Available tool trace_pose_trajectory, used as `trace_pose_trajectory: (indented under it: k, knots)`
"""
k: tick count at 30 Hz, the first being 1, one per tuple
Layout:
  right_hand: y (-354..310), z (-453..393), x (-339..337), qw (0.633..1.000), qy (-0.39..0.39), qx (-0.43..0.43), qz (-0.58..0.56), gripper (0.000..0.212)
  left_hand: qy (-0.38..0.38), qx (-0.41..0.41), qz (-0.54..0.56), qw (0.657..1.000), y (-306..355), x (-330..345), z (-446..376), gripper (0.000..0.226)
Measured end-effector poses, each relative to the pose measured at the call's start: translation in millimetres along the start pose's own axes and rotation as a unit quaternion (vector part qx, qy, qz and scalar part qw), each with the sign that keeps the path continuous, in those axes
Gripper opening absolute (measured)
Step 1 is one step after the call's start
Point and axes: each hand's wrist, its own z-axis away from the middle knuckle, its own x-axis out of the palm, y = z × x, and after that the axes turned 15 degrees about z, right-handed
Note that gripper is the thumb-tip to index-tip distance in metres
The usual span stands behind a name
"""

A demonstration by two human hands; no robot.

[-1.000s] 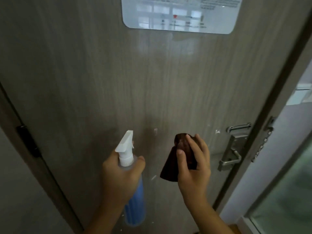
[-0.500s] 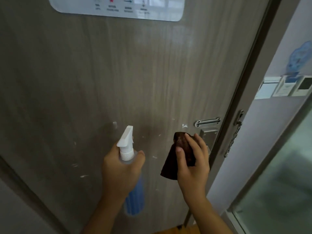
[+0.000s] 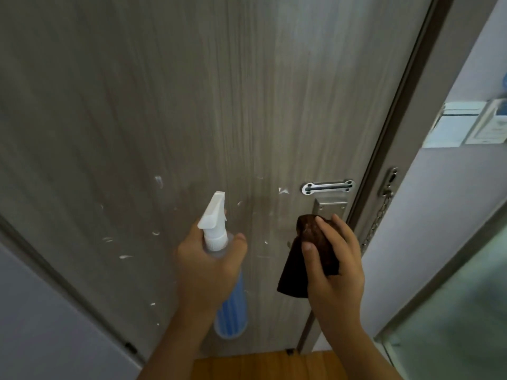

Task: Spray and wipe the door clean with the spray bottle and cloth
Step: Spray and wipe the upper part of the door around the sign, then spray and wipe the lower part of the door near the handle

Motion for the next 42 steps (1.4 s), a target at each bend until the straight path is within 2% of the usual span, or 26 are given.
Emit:
trace_pose_trajectory:
  k: [6, 12, 15, 18, 23, 30, 34, 42]
  knots:
    - [5, -1, -3, 0.999, -0.002, 0.015, 0.033, 0.052, -0.011, -0.025, 0.015, 1.0, -14, 2, -6, 0.023]
    - [18, 5, 15, 0.999, 0.008, -0.01, 0.046, 0.045, -0.049, -0.032, 0.029, 0.998, -37, 2, -17, 0.03]
    - [32, 5, 31, 0.998, 0.018, -0.045, 0.039, 0.045, -0.077, -0.002, 0.043, 0.996, -56, 8, -18, 0.028]
    - [49, 9, 47, 0.996, 0.033, -0.078, 0.024, 0.045, -0.069, 0.05, 0.044, 0.995, -81, 11, -17, 0.023]
    - [78, 18, 75, 0.989, 0.055, -0.137, 0.0, 0.044, -0.069, 0.121, 0.059, 0.988, -124, 9, -17, 0.029]
    - [108, 3, 108, 0.966, 0.094, -0.239, 0.007, 0.043, -0.065, 0.224, 0.068, 0.97, -167, 2, -27, 0.034]
    - [114, -12, 113, 0.951, 0.119, -0.285, 0.026, 0.04, -0.095, 0.273, 0.086, 0.953, -177, 3, -35, 0.031]
    - [128, -14, 117, 0.938, 0.154, -0.308, 0.034, 0.042, -0.079, 0.304, 0.103, 0.944, -204, 12, -35, 0.036]
